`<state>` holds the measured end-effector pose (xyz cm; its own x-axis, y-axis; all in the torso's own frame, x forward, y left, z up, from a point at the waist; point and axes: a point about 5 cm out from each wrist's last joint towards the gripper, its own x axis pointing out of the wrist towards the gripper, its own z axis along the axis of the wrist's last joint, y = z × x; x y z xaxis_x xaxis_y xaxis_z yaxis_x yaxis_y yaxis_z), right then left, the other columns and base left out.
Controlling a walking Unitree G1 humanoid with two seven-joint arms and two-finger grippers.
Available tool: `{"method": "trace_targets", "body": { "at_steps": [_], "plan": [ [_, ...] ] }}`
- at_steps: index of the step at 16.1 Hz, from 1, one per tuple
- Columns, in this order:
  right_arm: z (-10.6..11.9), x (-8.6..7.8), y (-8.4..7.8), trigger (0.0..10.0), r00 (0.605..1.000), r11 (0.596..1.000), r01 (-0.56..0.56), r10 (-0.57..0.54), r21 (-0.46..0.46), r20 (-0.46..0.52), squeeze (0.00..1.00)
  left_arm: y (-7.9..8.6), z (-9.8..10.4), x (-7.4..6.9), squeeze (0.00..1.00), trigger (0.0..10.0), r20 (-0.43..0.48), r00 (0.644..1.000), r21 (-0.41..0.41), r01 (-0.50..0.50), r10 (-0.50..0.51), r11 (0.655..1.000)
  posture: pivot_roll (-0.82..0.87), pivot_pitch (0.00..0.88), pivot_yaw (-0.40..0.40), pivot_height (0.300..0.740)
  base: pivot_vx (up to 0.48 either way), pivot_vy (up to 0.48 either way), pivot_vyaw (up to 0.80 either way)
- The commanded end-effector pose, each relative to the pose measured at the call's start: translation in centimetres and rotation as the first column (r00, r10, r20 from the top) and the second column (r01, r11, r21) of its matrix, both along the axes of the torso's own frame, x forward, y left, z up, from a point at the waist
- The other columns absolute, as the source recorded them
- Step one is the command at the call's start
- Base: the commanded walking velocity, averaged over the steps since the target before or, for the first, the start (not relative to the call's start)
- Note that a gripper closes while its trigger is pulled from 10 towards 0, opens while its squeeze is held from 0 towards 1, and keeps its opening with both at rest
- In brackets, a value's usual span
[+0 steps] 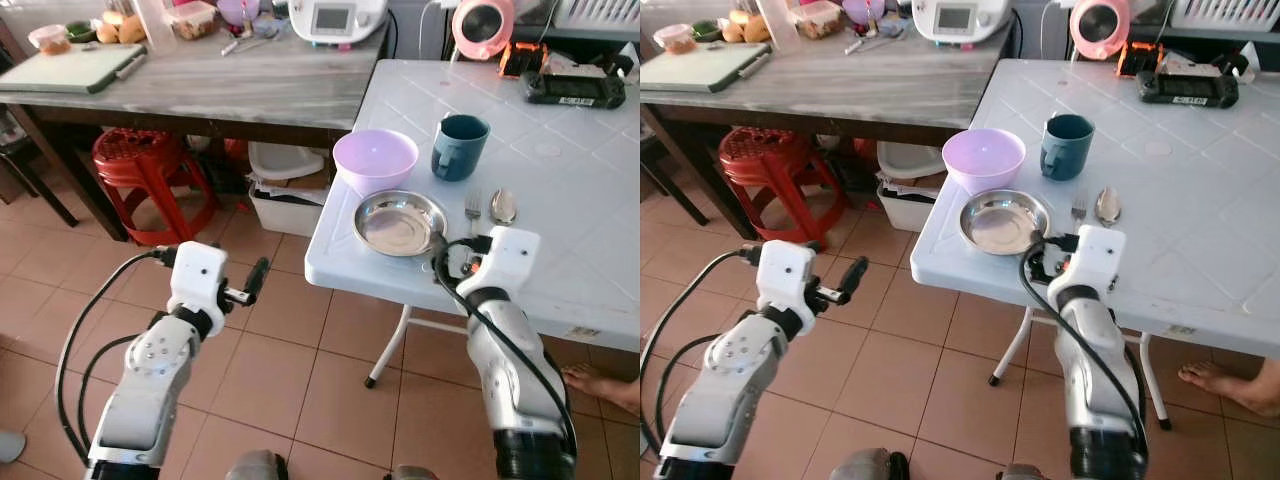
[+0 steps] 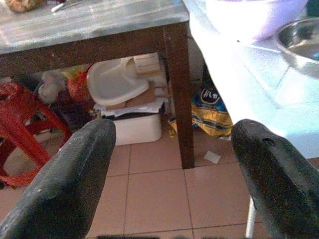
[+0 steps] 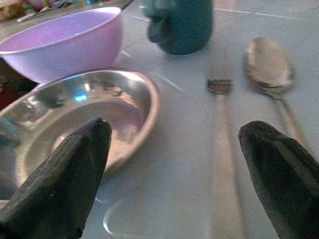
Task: Setting the table
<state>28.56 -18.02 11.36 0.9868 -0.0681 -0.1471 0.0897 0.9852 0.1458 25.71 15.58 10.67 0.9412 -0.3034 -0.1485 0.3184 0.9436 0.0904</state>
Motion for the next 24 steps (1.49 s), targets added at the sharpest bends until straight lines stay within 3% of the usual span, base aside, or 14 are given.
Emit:
{"method": "trace_targets", "body": {
  "at_steps": [1,9,10,11,16,20,24],
  "plan": [
    [0.5,0.6,0.8,10.0,0.999,0.999,-0.047,0.046,0.023,0.010,0.00,0.6,0.3,-0.2,0.00,10.0,0.005,1.000,0.010,-0.018,0.018,1.000,0.03,0.091,0.096,0.740,0.000,0.000,0.00],
    [-0.6,0.8,1.9,10.0,0.986,0.982,-0.132,0.144,0.136,-0.087,0.00,-0.1,0.2,-0.1,0.00,10.0,-0.005,1.000,0.001,0.005,-0.005,1.000,0.02,0.082,0.103,0.740,0.000,0.000,0.00],
    [-0.7,0.8,2.0,1.3,0.982,0.976,-0.148,0.165,0.159,-0.096,0.00,-0.1,0.2,0.0,0.00,10.0,-0.004,1.000,0.001,0.006,-0.006,1.000,0.01,0.079,0.105,0.740,0.000,0.000,0.00],
    [-0.6,0.8,2.0,0.0,0.980,0.974,-0.155,0.172,0.164,-0.097,0.00,-0.2,0.2,0.1,0.00,10.0,-0.004,1.000,0.001,0.007,-0.007,1.000,0.01,0.077,0.105,0.740,0.000,0.000,0.00],
    [-0.2,1.2,2.0,0.0,0.974,0.970,-0.171,0.192,0.171,-0.116,0.00,-0.9,0.0,-0.4,0.00,10.0,-0.014,1.000,-0.012,0.022,-0.023,1.000,0.01,0.073,0.093,0.740,0.000,0.000,0.00],
    [-1.1,1.2,1.8,0.0,0.972,0.961,-0.086,0.139,0.263,-0.192,0.00,-0.9,0.0,-0.2,0.00,10.0,-0.009,1.000,-0.018,0.020,-0.020,1.000,0.01,0.068,0.091,0.740,0.000,0.000,0.00],
    [-1.4,1.1,1.8,0.0,0.967,0.954,-0.061,0.129,0.295,-0.219,0.00,-1.0,0.1,-0.1,0.00,10.0,-0.004,1.000,-0.023,0.030,-0.030,0.999,0.01,0.067,0.091,0.740,0.000,0.000,0.00]
  ]
}}
